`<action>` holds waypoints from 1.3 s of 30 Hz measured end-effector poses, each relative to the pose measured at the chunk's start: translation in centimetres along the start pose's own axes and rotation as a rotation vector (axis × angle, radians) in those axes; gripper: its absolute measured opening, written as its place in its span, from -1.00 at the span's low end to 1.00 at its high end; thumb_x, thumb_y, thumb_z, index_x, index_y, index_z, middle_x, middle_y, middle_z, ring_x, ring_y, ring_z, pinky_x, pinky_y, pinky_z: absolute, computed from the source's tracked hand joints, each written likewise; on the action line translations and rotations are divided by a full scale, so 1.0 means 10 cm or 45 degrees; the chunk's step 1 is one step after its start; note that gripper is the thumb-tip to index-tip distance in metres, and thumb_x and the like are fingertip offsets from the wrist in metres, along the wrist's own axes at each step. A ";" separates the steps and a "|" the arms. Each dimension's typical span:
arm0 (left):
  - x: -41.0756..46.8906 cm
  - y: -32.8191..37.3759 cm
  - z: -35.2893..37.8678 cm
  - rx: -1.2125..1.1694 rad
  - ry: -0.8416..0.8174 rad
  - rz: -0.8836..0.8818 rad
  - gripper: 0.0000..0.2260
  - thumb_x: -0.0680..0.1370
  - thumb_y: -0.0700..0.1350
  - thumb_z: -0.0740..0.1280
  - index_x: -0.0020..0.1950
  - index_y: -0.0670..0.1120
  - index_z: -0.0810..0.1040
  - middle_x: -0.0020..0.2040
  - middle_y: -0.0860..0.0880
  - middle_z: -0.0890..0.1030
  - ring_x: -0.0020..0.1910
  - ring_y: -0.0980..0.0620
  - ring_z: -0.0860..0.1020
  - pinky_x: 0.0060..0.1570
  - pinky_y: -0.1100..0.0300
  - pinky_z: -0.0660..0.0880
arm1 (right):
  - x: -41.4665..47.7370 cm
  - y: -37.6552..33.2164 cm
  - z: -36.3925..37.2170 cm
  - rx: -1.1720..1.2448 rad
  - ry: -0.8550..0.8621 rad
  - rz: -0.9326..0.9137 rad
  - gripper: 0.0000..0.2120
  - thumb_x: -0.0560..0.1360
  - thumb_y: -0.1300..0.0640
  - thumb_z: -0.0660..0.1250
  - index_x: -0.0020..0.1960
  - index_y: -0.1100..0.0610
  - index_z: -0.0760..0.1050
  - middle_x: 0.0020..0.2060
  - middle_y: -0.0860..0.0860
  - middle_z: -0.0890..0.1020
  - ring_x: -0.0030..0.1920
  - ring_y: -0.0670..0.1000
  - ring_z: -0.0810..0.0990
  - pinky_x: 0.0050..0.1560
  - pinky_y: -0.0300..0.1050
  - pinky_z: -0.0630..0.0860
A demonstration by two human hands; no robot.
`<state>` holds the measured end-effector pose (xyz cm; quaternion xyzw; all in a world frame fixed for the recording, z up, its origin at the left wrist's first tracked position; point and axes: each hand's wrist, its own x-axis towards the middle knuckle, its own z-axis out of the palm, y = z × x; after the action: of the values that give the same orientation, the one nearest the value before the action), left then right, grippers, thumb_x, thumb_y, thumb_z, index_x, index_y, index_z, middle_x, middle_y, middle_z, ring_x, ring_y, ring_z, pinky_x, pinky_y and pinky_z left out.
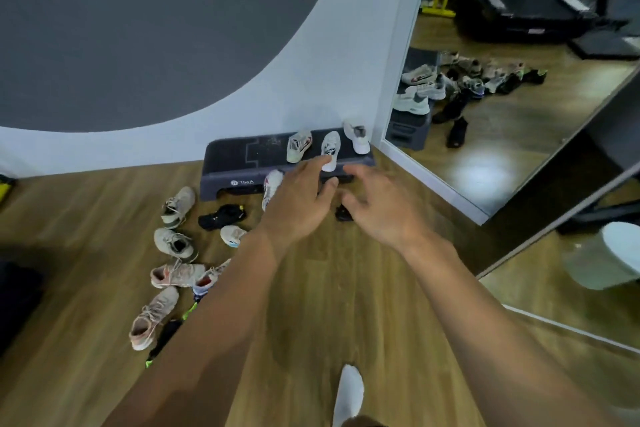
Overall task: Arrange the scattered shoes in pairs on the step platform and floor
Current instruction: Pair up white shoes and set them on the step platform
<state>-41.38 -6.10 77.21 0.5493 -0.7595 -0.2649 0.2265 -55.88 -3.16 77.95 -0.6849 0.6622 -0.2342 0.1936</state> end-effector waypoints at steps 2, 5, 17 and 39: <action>0.44 -0.09 -0.04 -0.007 0.004 -0.023 -0.61 0.62 -0.03 0.16 0.46 -0.03 0.29 0.42 -0.08 0.37 0.40 -0.05 0.32 0.40 0.06 0.24 | 0.48 0.09 0.01 0.026 -0.033 -0.013 -0.57 0.54 -0.01 0.24 0.38 0.04 0.38 0.32 0.00 0.49 0.31 0.01 0.45 0.23 -0.17 0.35; 1.07 -0.28 -0.09 0.044 0.003 -0.069 -0.61 0.62 0.01 0.15 0.45 0.01 0.29 0.42 -0.08 0.37 0.38 -0.09 0.34 0.37 -0.05 0.28 | 1.19 0.16 0.07 0.064 -0.021 -0.017 -0.59 0.53 -0.03 0.25 0.35 0.02 0.40 0.26 0.00 0.53 0.24 0.01 0.50 0.16 -0.14 0.41; 3.67 -1.36 0.04 -0.033 -0.095 -0.121 -0.60 0.61 -0.01 0.17 0.45 -0.02 0.30 0.41 -0.08 0.38 0.40 -0.07 0.31 0.38 -0.03 0.27 | 3.73 0.71 0.57 -0.065 -0.087 0.162 -0.59 0.55 0.00 0.25 0.37 0.08 0.40 0.27 0.05 0.52 0.26 0.03 0.47 0.17 -0.20 0.34; 6.92 -3.46 2.57 -0.057 -0.483 -0.603 -0.55 0.59 -0.03 0.15 0.48 -0.03 0.20 0.43 -0.13 0.33 0.37 -0.14 0.33 0.28 0.01 0.30 | 6.87 3.31 2.72 0.186 -0.470 0.613 -0.69 0.54 0.07 0.23 0.22 0.21 0.42 0.07 0.14 0.59 0.06 0.15 0.55 0.05 0.06 0.46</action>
<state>-53.31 -77.03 38.91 0.6467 -0.6331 -0.4246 0.0248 -66.27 -74.50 41.11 -0.5235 0.7405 -0.1002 0.4093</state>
